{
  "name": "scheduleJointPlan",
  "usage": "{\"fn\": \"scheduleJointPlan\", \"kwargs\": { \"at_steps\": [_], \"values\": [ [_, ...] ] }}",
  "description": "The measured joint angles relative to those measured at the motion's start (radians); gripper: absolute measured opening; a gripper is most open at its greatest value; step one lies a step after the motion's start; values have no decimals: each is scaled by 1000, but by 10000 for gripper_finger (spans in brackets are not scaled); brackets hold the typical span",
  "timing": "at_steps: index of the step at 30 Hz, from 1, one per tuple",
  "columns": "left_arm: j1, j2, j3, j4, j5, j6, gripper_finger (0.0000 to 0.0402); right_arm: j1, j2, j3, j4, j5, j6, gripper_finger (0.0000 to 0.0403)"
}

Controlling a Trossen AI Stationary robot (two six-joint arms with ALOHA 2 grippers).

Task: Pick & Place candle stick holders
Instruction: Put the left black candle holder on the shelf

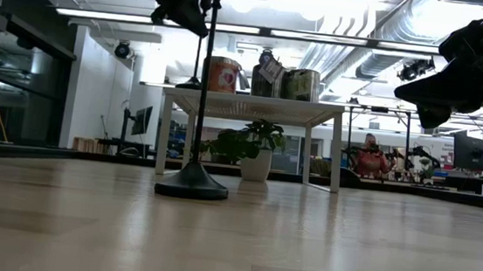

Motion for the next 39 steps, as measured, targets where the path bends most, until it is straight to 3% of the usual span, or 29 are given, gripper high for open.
{"fn": "scheduleJointPlan", "kwargs": {
  "at_steps": [24, 39],
  "values": [
    [25, 25, 1, 37, 27, 25, 14, 0, 0, 0, 0, 0, 0, 4],
    [24, 25, 0, 105, 29, 58, 139, 0, 0, 0, 0, 0, 0, 4]
  ]
}}
